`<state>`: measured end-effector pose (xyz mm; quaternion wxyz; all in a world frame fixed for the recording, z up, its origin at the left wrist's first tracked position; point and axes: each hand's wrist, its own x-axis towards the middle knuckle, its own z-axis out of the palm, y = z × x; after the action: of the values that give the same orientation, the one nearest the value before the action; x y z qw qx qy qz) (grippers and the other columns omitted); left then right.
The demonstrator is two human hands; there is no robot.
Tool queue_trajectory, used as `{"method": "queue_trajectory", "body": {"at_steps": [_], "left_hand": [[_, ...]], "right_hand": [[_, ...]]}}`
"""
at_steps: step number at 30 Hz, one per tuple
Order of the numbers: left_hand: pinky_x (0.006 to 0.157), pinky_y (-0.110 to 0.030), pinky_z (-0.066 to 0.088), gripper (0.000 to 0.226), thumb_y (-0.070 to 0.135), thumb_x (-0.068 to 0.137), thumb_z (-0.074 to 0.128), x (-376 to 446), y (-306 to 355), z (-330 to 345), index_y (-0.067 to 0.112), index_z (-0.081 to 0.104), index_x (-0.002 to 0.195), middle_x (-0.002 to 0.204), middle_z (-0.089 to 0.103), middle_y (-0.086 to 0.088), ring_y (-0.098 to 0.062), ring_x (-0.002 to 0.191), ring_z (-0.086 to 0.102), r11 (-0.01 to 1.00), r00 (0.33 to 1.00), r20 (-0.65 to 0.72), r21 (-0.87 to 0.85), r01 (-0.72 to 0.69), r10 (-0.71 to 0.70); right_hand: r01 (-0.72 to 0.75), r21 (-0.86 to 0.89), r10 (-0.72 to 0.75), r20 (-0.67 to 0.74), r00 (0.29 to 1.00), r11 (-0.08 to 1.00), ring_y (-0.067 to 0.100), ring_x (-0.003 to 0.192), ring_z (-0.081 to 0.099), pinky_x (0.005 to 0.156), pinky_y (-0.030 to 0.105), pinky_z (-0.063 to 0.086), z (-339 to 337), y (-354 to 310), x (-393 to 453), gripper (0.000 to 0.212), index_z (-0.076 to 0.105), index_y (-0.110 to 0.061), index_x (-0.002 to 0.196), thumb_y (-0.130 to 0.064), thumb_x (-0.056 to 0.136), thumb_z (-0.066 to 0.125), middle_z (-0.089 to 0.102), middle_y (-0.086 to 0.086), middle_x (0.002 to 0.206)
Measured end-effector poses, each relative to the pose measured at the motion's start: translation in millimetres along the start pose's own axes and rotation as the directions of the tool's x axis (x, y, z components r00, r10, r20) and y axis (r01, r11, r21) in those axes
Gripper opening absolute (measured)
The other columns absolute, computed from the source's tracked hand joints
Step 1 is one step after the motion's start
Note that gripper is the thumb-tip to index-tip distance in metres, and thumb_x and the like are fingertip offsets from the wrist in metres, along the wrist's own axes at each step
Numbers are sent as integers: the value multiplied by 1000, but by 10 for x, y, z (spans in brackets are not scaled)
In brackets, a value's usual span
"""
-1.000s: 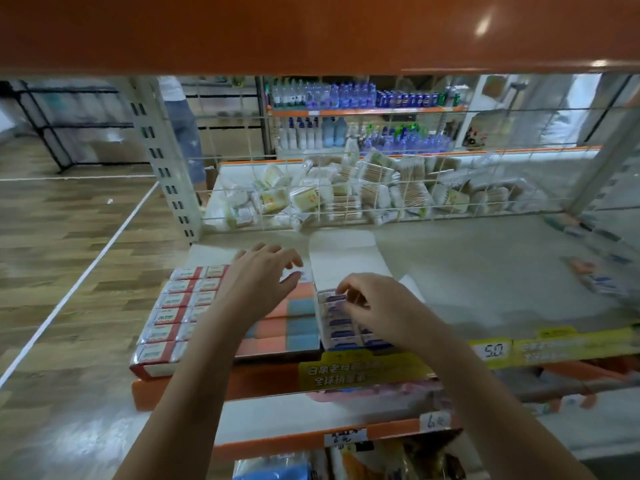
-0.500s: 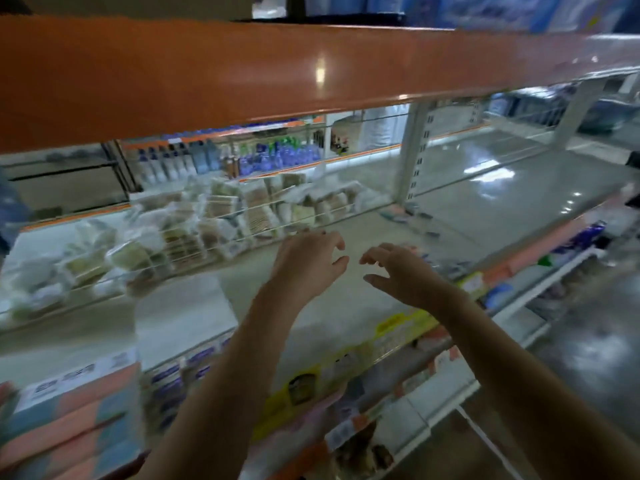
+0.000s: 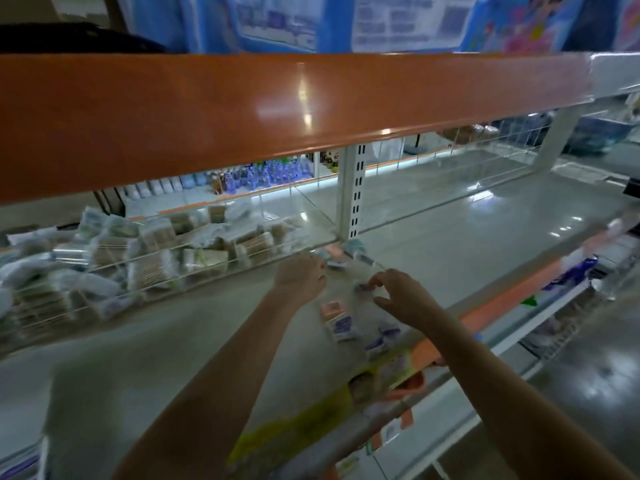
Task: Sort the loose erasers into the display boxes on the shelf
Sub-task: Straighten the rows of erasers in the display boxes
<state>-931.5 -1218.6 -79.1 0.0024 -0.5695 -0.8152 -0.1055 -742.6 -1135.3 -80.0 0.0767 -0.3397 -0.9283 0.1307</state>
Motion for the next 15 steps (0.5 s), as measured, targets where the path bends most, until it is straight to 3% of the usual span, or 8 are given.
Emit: {"method": "queue_trajectory", "body": {"at_steps": [6, 10, 15], "left_hand": [[90, -39, 42, 36, 25, 90, 51, 403, 6, 99, 17, 52, 125, 125, 53, -9, -28, 116, 48, 992, 996, -35, 87, 89, -86], [95, -37, 37, 36, 22, 89, 52, 597, -38, 192, 17, 52, 125, 125, 52, -9, -26, 117, 47, 989, 995, 9, 107, 102, -104], [93, -35, 41, 29, 23, 86, 58, 720, -105, 312, 18, 53, 115, 120, 53, -5, -23, 112, 47, 991, 992, 2, 55, 124, -124]], "right_hand": [[104, 20, -104, 17, 994, 994, 22, 117, 47, 96, 35, 43, 72, 186, 214, 33, 59, -18, 123, -27, 92, 53, 53, 4, 128], [146, 32, -146, -14, 989, 989, 20, 113, 49, 90, 33, 45, 155, 282, 299, 31, 61, -21, 121, -31, 94, 48, 56, 3, 124], [170, 31, -168, -62, 984, 985, 20, 111, 49, 86, 30, 43, 226, 368, 360, 31, 60, -21, 120, -27, 91, 51, 57, 2, 122]]}}
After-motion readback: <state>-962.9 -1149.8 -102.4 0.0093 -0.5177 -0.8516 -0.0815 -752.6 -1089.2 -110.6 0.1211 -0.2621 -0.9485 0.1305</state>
